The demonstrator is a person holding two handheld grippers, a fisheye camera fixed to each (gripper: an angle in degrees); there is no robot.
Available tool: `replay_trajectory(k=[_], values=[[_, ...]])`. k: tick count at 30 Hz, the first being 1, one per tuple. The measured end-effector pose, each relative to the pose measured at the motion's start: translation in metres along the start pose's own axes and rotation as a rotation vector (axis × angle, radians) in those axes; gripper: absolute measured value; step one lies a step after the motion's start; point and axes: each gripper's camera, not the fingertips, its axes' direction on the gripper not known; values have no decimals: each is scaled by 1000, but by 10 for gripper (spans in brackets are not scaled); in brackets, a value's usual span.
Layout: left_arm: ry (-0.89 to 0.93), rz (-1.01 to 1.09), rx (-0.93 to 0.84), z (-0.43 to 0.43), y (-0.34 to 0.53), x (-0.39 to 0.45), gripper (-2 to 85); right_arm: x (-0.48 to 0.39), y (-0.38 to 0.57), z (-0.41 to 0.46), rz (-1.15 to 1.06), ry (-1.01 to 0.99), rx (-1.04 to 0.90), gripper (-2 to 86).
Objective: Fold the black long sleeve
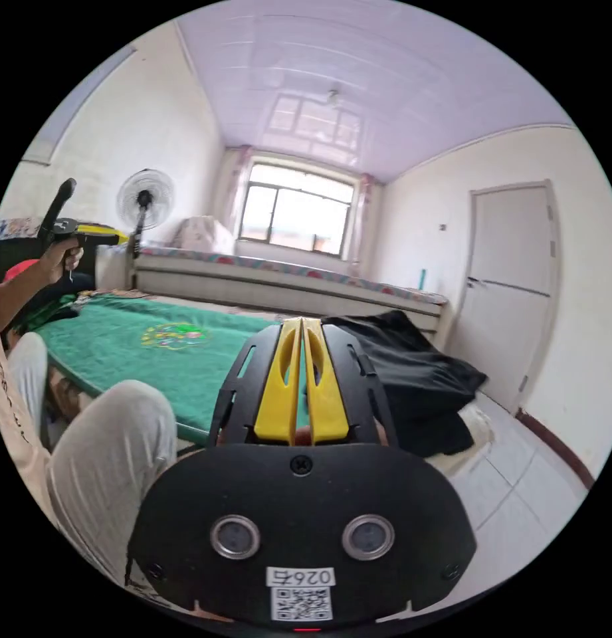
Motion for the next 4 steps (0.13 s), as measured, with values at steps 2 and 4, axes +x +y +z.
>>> replay_trajectory(k=[2, 4], values=[[-256, -126, 13, -85, 100, -6, 23, -27, -71, 26, -74, -180, -10, -10], [-417, -263, 35, -148, 182, -7, 46, -53, -126, 45, -125, -331, -8, -10]])
